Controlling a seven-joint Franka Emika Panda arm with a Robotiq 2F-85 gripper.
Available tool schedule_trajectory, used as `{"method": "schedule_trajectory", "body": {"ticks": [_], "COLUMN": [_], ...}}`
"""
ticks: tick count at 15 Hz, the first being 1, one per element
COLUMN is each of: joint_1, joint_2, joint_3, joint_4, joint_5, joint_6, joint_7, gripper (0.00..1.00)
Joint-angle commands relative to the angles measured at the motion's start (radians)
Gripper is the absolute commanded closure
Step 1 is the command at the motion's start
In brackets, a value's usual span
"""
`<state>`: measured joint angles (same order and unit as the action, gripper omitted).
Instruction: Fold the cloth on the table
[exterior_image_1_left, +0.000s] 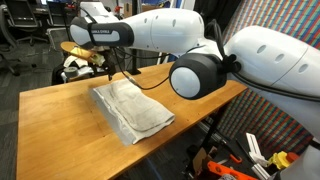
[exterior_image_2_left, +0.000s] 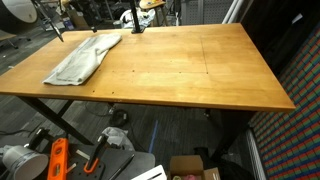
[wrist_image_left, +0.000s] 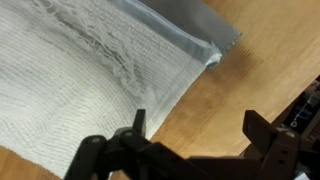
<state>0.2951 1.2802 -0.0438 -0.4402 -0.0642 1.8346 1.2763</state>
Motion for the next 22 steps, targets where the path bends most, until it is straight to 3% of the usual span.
{"method": "schedule_trajectory", "body": {"ticks": [1, 4, 10, 11, 12, 20, 22], "joint_1": [0.033, 0.043, 0.041, 0.043, 0.042, 0.034, 0.031], "joint_2": [0.018, 0.051, 0.002, 0.003, 0.003, 0.002, 0.0], "joint_3": [-0.046, -0.058, -0.048, -0.051, -0.053, -0.054, -0.053], "joint_4": [-0.016, 0.039, -0.016, -0.017, -0.018, -0.012, -0.011], "joint_5": [-0.047, -0.07, -0.062, -0.065, -0.066, -0.067, -0.064], "joint_6": [0.008, -0.077, -0.103, -0.113, -0.125, -0.197, -0.212], "joint_7": [-0.001, -0.021, -0.051, -0.052, -0.058, -0.106, -0.104], "gripper": [0.0, 0.0, 0.0, 0.25, 0.24, 0.89, 0.92]}}
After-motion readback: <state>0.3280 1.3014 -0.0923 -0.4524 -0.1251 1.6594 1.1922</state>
